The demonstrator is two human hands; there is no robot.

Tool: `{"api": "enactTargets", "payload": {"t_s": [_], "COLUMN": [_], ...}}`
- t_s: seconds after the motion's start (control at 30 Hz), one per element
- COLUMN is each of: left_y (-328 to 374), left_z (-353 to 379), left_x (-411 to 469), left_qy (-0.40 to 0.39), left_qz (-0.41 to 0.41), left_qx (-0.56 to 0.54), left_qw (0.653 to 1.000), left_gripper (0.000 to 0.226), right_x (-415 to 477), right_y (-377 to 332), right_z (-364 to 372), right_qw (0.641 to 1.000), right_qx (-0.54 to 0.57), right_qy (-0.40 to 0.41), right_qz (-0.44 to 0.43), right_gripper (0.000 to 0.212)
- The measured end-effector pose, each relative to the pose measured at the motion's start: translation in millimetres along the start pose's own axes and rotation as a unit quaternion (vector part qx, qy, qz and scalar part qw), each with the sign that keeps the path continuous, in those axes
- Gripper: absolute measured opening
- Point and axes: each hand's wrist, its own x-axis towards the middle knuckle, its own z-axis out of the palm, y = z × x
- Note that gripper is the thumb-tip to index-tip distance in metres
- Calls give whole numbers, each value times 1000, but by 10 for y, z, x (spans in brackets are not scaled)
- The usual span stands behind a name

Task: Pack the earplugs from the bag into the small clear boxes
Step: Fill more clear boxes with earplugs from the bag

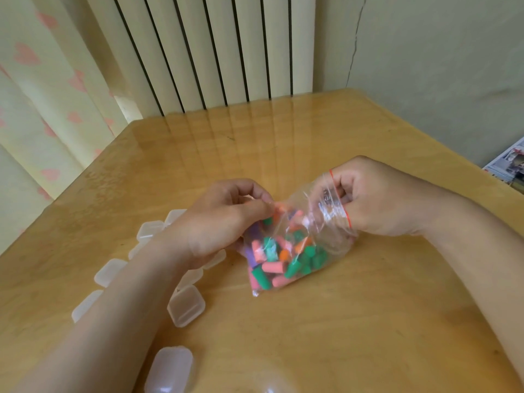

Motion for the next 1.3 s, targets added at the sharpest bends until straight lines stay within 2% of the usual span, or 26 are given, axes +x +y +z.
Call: {"api": "enactTargets", "payload": {"t_s": [0.13, 0.23, 0.3, 0.4, 0.5, 0.57, 0.6, 0.63, 0.7, 0.87, 0.93, 1.03, 1.3], "left_y": [-22, -62, -73, -69, -70, -66, -62, -56, -46, -32, -24, -44, -96], "left_z": [29, 27, 13, 4, 21, 42, 53, 66, 105, 134, 104, 93, 175], "left_x": [-11, -3, -12, -23, -40, -57, -64, -74, -96, -103, -96, -100, -98], "left_qy": [42, 76, 110, 117, 109, 92, 73, 50, 1, -38, -56, -65, -65], "left_qz": [57, 132, 213, 304, 337, 351, 355, 357, 358, 320, 319, 307, 304], "left_qx": [157, 273, 326, 362, 372, 385, 385, 377, 347, 341, 326, 332, 376], "left_qw": [985, 950, 915, 873, 858, 849, 849, 853, 867, 883, 888, 889, 873], "left_gripper": [9, 12, 16, 27, 37, 44, 49, 52, 54, 45, 30, 25, 46], "right_x": [-28, -40, -47, -53, -59, -53, -49, -47, -50, -69, -79, -87, 23], "right_y": [-37, -49, -55, -64, -74, -48, -39, -40, -45, -5, 13, 20, 0], "right_z": [-19, -21, -20, -19, -29, -42, -41, -35, -34, -149, -203, -258, -139], "right_qw": [999, 997, 997, 995, 994, 995, 995, 995, 995, 997, 998, 994, 968], "right_qx": [30, 30, 29, 24, 27, 23, 22, 27, 42, 22, 41, 94, 135], "right_qy": [-28, -40, -41, -45, -57, -52, -54, -56, -61, -50, -19, 39, 199], "right_qz": [34, 53, 65, 82, 85, 83, 79, 74, 67, 62, 48, 32, -72], "right_gripper": [19, 19, 13, 8, 9, 23, 29, 26, 10, 19, 19, 9, 9]}}
